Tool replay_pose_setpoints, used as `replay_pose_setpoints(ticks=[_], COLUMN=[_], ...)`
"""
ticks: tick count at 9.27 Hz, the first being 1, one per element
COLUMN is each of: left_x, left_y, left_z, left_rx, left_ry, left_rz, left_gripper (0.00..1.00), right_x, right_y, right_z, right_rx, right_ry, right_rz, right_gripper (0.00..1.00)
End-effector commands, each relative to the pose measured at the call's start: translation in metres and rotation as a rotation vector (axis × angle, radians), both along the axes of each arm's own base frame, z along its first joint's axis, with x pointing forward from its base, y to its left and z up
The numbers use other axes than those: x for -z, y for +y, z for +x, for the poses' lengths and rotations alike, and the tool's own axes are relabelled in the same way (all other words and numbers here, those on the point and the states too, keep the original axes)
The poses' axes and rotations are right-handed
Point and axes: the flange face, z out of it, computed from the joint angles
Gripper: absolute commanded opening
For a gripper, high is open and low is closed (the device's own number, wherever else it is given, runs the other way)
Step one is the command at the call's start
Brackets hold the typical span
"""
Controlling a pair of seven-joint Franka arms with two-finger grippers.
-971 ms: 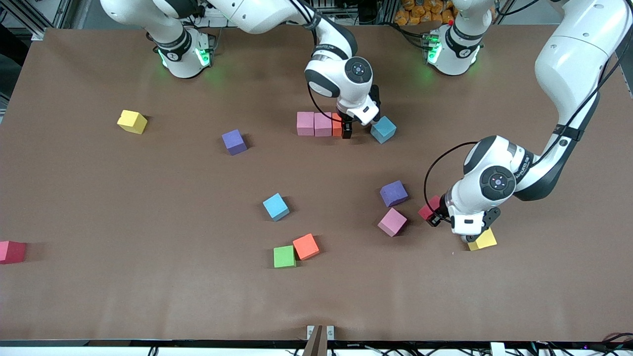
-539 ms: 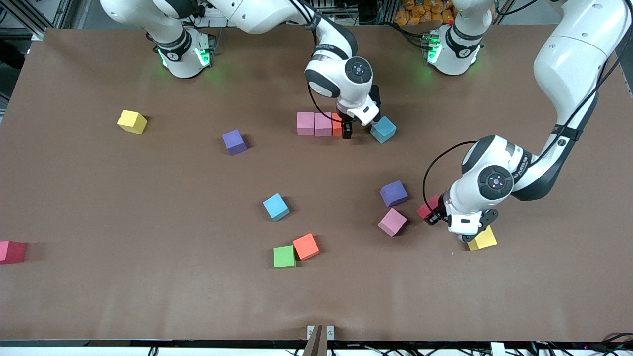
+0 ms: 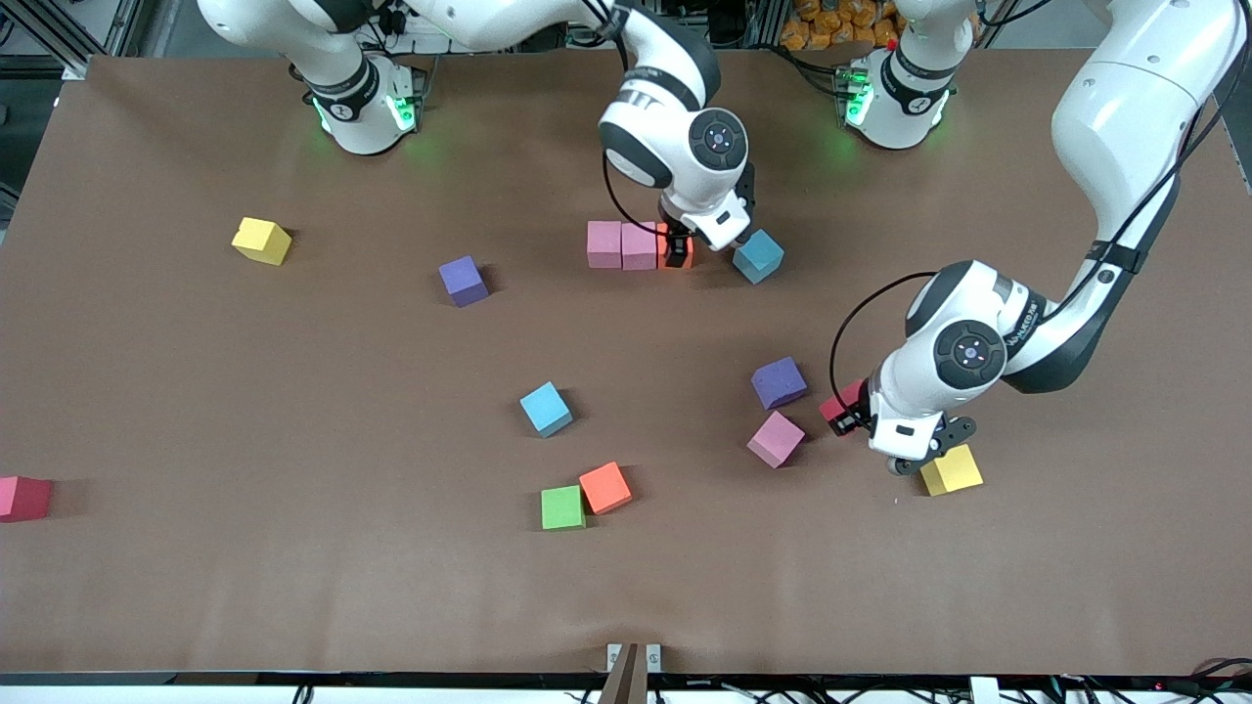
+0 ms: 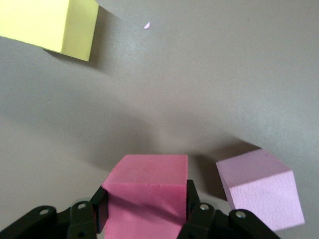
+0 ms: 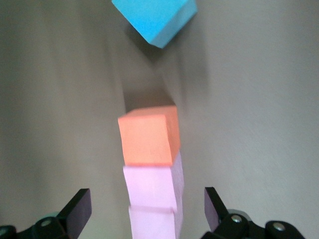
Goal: Form number 2 with 11 blocks
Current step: 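Open the right gripper off the orange cube while the left carries magenta, then grasp a purple cube with the right gripper while the left holds magenta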
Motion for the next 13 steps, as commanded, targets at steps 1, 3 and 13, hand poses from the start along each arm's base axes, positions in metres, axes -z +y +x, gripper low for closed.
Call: replay_pose_setpoints(ticks=[1, 3, 13], left_x=[-0.023, -0.036, 0.054], left_y=[-0.017, -0.063, -0.282], left_z=[-0.008, -0.021, -0.210], left_rx=[0.045, 0.123, 0.496], left_ry=[0.009, 0.008, 0.071], left_rz=[0.000, 0.004, 0.114], left_gripper=[0.00, 0.00, 0.00], right_x=[-0.034, -0.071, -0.015], right_y=[-0.047, -0.116, -0.348], right_z=[0.054, 0.122, 0.188], right_rx=[0.091, 0.197, 0.752], right_ry=[-0.020, -0.117, -0.004], right_rz=[-0.069, -0.116, -0.201], right_gripper=[1.00, 1.00, 1.00])
